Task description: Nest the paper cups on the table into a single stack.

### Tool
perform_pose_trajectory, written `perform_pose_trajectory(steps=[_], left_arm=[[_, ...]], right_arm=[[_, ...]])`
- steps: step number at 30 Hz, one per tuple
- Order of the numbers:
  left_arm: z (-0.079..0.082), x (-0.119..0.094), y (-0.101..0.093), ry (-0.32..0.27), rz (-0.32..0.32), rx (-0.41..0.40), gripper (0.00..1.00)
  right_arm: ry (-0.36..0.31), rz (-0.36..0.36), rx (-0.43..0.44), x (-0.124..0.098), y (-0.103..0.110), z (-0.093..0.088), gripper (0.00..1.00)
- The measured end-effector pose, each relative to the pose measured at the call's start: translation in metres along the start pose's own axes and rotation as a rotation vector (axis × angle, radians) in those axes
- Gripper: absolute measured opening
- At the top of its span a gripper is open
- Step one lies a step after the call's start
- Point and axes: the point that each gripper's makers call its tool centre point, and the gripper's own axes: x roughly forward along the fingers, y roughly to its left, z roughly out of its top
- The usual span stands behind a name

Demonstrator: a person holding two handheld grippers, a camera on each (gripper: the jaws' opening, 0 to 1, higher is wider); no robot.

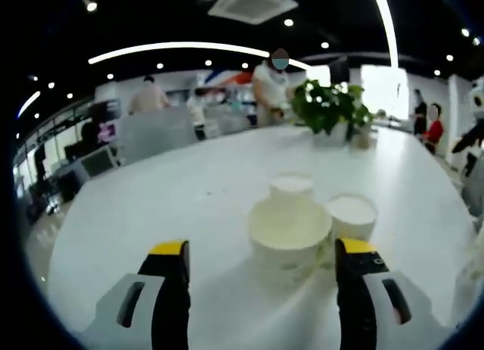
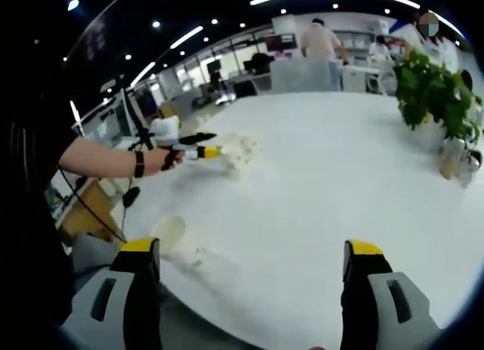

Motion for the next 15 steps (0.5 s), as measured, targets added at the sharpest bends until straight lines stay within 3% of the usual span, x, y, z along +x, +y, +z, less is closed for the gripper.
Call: perform_pose_trajectory(steps=[15], left_arm=[[0.001,0.012,-0.003,-0.011,-0.014,-0.020,0.71]], right_arm=[[0.013,-0.018,0.006,-0.004,-0.003,-0.005,0.99]])
